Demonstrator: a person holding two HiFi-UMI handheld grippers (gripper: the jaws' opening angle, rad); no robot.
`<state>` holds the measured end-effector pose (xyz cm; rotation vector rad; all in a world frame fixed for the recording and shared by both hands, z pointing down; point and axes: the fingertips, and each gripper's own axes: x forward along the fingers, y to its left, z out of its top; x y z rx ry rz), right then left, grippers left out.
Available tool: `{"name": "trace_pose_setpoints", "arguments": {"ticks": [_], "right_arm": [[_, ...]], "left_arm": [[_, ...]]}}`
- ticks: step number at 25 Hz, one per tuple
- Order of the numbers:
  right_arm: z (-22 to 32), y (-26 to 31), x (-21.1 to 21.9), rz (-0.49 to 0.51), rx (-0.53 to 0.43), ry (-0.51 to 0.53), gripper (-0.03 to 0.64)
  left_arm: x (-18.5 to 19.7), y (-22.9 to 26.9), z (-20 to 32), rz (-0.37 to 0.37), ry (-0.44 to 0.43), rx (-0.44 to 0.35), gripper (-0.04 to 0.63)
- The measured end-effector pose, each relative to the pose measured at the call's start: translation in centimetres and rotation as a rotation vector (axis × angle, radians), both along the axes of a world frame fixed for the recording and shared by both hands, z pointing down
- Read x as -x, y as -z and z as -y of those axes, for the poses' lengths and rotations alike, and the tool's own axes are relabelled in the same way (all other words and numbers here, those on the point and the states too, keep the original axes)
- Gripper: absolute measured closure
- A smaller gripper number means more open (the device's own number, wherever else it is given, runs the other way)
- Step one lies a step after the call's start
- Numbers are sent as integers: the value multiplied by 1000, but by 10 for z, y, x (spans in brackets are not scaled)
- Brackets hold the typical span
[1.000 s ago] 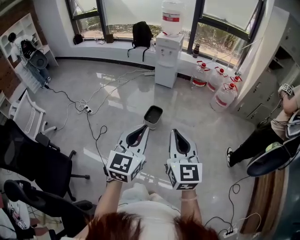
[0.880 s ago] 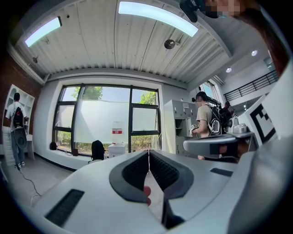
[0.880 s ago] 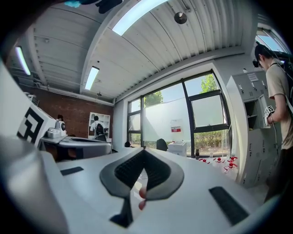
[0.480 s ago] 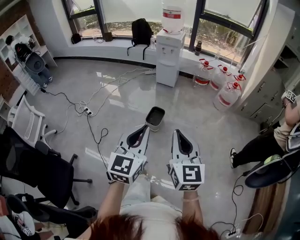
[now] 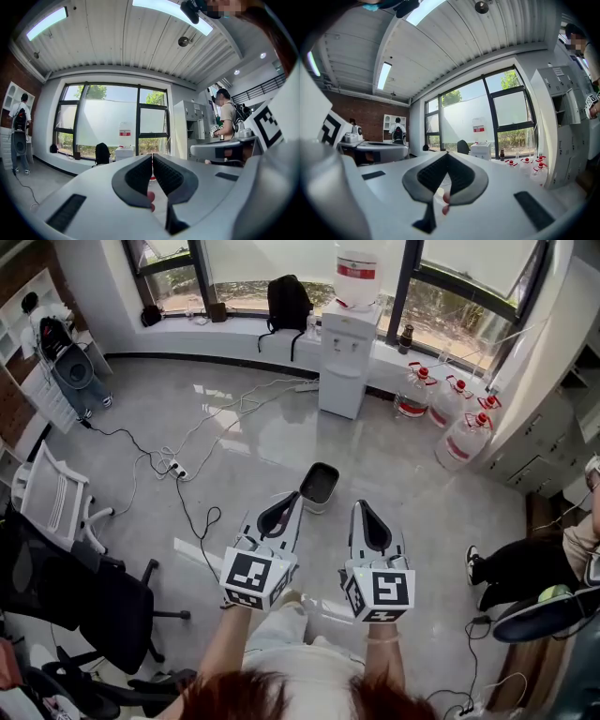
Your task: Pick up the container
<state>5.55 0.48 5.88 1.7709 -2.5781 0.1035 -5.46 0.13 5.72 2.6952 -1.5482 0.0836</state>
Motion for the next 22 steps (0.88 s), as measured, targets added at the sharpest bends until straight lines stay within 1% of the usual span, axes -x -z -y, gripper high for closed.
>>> {"name": "trace_pose_setpoints", "arguments": {"ticks": [8, 11, 17, 22], "right_arm": [[52, -10, 38, -35, 11, -14, 594], [69, -10, 47, -48, 10, -21, 594], [94, -17, 47, -69, 20, -41, 594], [112, -29, 40, -59, 31, -51, 594]], "left_arm": [[41, -13, 55, -11, 6, 13, 578], [50, -17, 74, -8, 6, 15, 578], [52, -26, 100, -13, -14, 29, 578], [43, -38, 116, -11, -24, 47, 578]]}}
